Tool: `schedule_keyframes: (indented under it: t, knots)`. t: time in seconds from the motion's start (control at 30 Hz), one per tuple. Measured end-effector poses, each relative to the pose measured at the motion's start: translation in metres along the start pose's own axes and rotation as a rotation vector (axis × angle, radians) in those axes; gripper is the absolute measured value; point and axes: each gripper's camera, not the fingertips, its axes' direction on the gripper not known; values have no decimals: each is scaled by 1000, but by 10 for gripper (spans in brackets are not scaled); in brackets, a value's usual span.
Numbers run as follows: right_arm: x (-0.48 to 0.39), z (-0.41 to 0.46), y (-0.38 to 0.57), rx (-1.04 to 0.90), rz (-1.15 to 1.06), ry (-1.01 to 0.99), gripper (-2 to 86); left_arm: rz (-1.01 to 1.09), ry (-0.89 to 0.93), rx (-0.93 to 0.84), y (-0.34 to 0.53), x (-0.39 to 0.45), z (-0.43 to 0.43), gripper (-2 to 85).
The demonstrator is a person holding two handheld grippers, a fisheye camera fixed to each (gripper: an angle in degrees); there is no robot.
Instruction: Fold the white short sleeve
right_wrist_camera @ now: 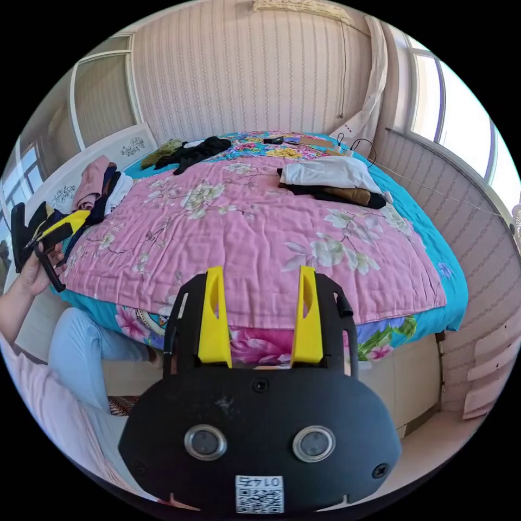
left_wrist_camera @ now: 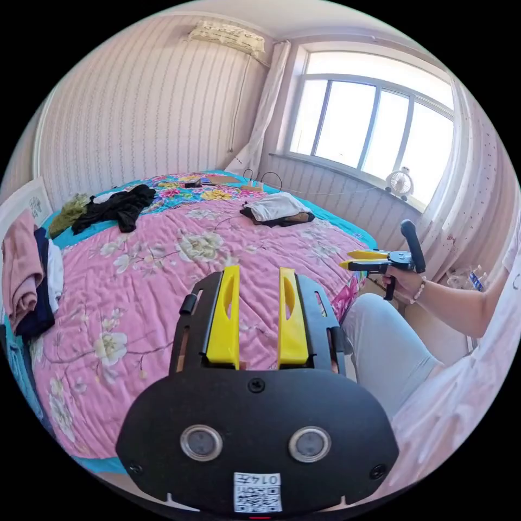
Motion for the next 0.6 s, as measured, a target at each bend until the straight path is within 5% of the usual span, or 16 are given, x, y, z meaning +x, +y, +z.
schedule_keyframes:
  t: [0.33,0.6]
  knots:
    - [84,108,-54,219,217,-28,184,82,116,-127,-107,18,244,126]
    - [128,198,-154,234,165,85,176,97,82,-157,-181,4,429,124]
